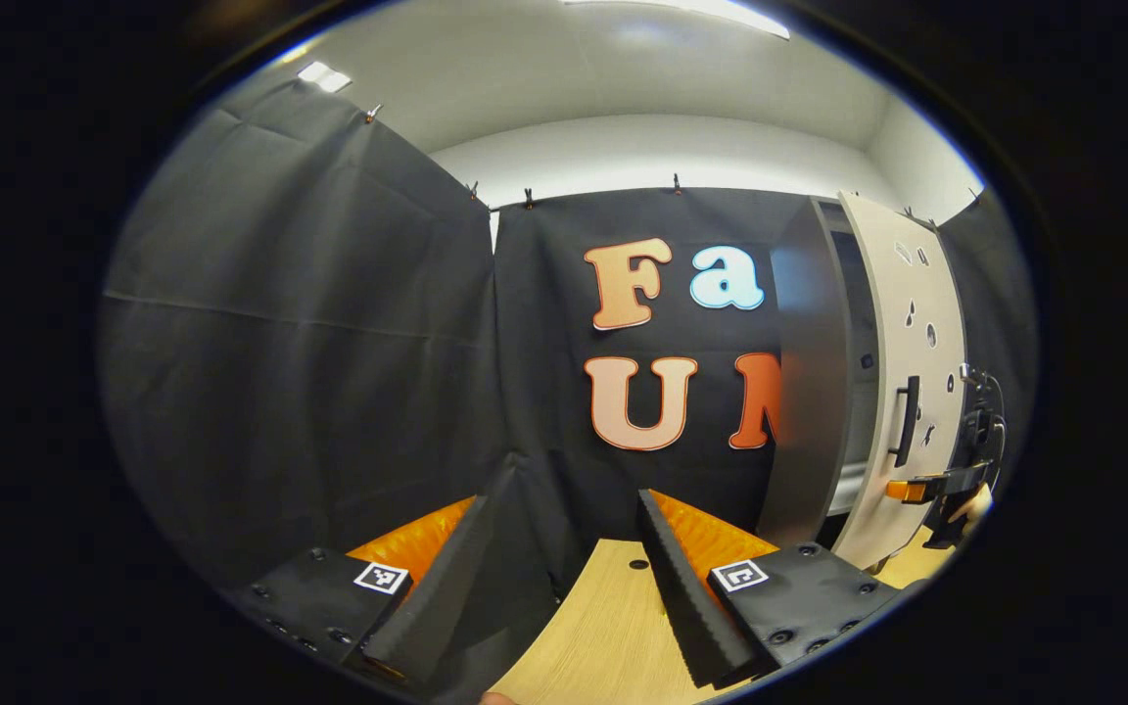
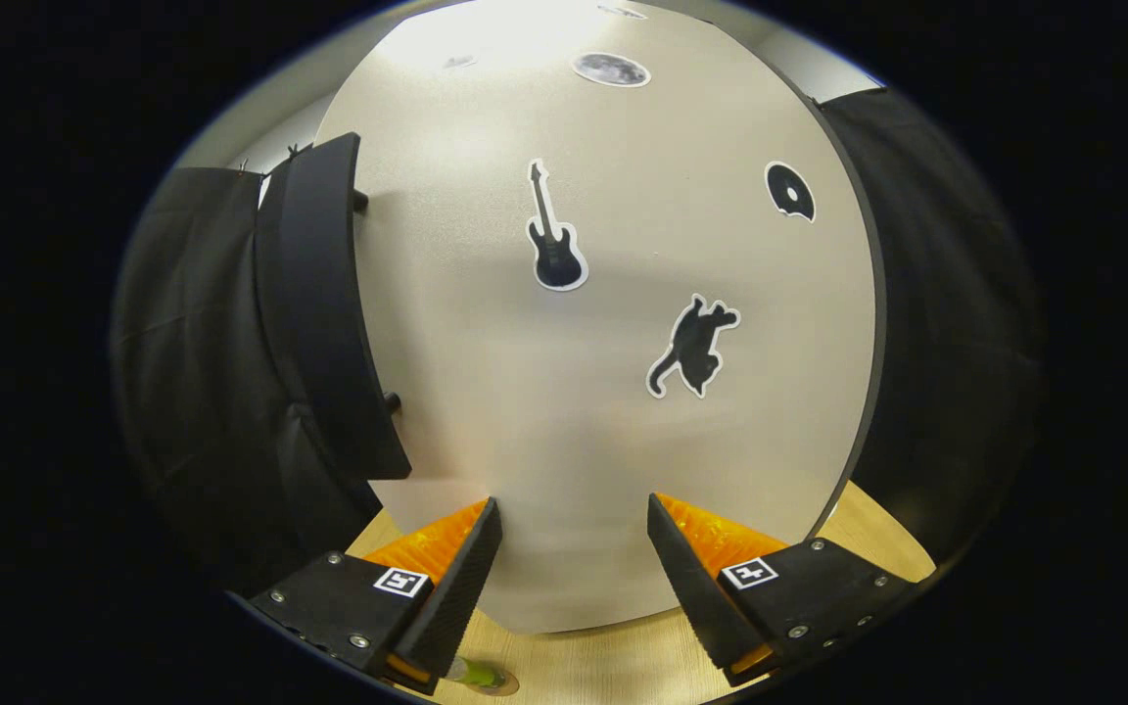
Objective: Open the cabinet door with the right hand, grasp the bottle in the cabinet with the left hand and place it on the coaster, then close the cabinet door with the right hand.
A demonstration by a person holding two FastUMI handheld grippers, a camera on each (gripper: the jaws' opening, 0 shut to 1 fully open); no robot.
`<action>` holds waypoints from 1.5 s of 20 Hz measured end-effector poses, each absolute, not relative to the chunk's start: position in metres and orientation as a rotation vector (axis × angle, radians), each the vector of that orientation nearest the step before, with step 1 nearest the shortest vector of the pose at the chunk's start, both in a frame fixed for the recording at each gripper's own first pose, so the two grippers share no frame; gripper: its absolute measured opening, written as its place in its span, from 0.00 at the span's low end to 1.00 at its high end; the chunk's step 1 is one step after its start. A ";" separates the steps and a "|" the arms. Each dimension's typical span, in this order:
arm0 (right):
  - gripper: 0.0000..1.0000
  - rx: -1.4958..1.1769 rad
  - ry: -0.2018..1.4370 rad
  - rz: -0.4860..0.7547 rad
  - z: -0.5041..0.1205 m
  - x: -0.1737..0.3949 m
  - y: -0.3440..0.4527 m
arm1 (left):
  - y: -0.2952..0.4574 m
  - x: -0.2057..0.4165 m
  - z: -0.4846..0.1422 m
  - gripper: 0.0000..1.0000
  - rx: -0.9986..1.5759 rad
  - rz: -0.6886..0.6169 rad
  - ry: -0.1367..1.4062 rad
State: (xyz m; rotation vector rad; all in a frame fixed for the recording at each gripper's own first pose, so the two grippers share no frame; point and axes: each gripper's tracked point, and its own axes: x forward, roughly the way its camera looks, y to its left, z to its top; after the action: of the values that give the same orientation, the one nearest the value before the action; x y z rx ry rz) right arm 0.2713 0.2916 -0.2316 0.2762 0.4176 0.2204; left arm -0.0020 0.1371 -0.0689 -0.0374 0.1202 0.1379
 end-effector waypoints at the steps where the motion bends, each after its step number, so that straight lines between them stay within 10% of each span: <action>1: 0.93 0.267 0.413 0.217 -0.231 0.273 0.293 | 0.137 -0.001 -0.071 0.97 -0.037 0.138 0.123; 19: 0.93 0.180 0.404 0.207 -0.212 0.265 0.274 | 0.126 0.010 -0.064 1.00 -0.011 0.125 0.137; 30: 0.93 0.093 0.205 0.175 -0.055 0.159 0.152 | 0.127 0.045 0.007 0.97 0.001 0.100 0.031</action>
State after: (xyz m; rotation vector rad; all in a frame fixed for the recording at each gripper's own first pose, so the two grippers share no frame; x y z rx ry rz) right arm 0.1591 0.1521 -0.0552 0.0929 0.2054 0.1747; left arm 0.0446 0.1266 0.0068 0.0013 0.0307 0.0996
